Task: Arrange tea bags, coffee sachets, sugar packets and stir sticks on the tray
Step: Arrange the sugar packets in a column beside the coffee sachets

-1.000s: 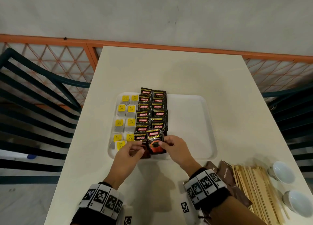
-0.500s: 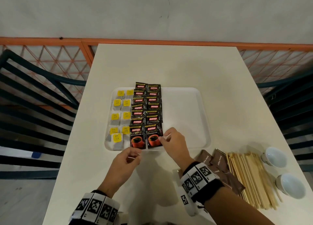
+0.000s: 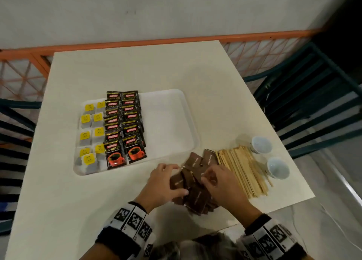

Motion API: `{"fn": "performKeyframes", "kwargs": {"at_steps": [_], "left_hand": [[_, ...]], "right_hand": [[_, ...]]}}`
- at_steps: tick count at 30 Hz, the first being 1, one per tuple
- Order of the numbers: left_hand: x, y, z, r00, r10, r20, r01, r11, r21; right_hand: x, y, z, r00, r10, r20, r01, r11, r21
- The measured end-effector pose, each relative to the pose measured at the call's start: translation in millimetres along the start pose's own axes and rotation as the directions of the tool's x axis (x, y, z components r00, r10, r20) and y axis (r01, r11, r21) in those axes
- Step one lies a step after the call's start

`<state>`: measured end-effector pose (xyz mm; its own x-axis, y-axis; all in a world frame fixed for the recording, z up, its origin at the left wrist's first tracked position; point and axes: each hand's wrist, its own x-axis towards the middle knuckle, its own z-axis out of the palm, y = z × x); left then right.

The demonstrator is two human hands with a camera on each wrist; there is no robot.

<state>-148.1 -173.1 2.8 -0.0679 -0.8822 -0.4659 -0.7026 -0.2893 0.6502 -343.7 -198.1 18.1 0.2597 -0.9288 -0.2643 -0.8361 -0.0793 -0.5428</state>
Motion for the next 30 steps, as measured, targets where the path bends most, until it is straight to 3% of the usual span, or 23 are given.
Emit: {"fn": "performKeyframes", "kwargs": {"at_steps": [3,5,11,17,22,23,25,27,30], "left_hand": [[8,10,14,0.999,-0.022,0.023,0.017,0.976,0.216],[13,14,20,1.0,-0.018,-0.003,0.018,0.967,0.256],[20,7,13,0.997,-0.076,-0.005,0.075,0.993,-0.095],[12,-12,-13,0.996,-0.079,0.038,0.082,0.994,-0.077],[-3,-27,-36,0.988,-0.145,0.059,0.153,0.969,-0.192],[-7,-28,-40,0.985,-0.16,0.071,0.174,0.941,-0.289],[-16,-25,-46,0.981,-0.162,0.102,0.192,0.813,-0.55],[-20,-22,-50,0.983,-0.154,0.098,0.178,0.691,-0.7],[-25,-14,-56,0.979,-0.186,0.087,0.164,0.451,-0.877]], "right_hand": [[-20,22,-6,0.997,0.038,0.065,-0.024,0.98,-0.199],[-25,28,-5,0.989,0.07,0.13,-0.034,0.965,-0.261],[-19,26,0,0.989,0.09,0.114,-0.068,0.981,-0.181],[-13,15,3,0.993,0.099,0.065,-0.094,0.992,-0.082],[-13,1,-9,0.99,0.103,0.098,-0.115,0.986,0.124],[-13,-4,-14,0.989,0.11,0.098,-0.126,0.977,0.17],[-11,-18,-21,0.99,0.129,0.059,-0.141,0.951,0.277],[-8,-38,-27,0.99,0.136,0.021,-0.132,0.894,0.429],[2,-72,-27,0.994,0.02,0.106,-0.081,0.791,0.607]]}}
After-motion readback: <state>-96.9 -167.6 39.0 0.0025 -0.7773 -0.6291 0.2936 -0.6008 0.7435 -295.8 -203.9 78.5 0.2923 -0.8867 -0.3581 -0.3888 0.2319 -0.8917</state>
